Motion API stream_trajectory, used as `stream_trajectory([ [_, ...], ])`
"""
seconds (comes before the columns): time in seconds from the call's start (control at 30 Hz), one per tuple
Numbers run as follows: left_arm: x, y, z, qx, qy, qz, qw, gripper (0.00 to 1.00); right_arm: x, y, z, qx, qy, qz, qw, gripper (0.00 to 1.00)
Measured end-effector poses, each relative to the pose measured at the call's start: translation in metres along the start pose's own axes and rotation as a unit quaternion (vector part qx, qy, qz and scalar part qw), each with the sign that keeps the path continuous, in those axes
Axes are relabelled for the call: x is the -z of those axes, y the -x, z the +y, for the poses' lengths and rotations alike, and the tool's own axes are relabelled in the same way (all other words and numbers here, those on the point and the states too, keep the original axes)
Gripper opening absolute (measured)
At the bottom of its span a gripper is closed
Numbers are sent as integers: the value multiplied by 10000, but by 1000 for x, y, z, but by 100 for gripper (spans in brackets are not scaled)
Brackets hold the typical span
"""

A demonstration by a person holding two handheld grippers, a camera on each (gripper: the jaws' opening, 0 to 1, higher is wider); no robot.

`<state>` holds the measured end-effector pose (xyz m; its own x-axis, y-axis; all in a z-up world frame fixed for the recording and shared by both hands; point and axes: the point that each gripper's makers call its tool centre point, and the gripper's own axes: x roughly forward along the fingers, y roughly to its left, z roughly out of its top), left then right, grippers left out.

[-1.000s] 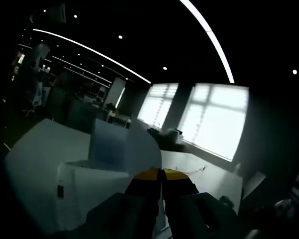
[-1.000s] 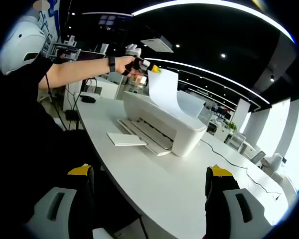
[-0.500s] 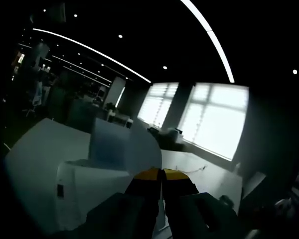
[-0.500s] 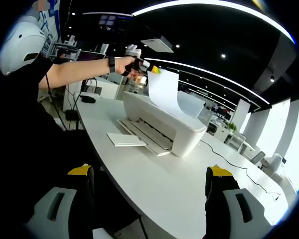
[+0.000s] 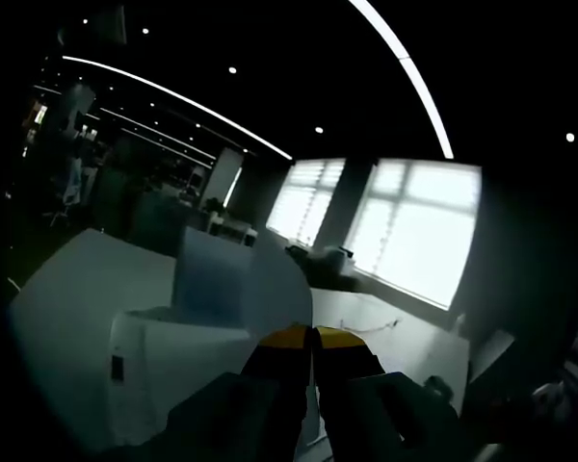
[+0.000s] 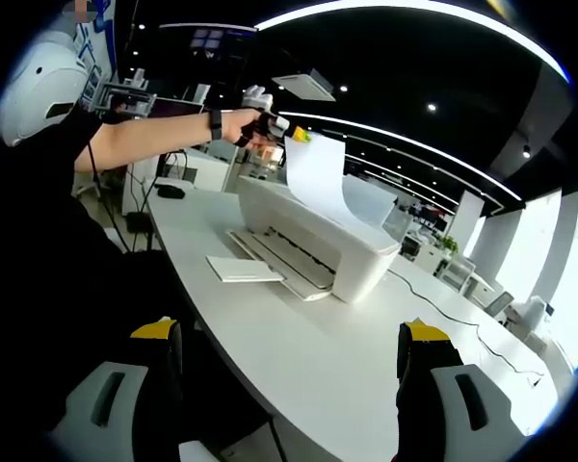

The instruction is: Remove the paper from the printer output slot and place it on top of the printer

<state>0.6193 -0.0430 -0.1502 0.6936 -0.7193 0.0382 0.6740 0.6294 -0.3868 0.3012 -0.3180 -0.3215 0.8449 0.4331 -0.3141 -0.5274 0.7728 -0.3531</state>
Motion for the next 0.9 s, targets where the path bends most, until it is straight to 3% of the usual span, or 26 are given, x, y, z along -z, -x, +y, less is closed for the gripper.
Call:
stream_trajectory([
  [0.9, 7, -5, 1, 18, -8, 109, 9999, 5, 1, 0, 0, -3, -16, 5, 10000, 88],
])
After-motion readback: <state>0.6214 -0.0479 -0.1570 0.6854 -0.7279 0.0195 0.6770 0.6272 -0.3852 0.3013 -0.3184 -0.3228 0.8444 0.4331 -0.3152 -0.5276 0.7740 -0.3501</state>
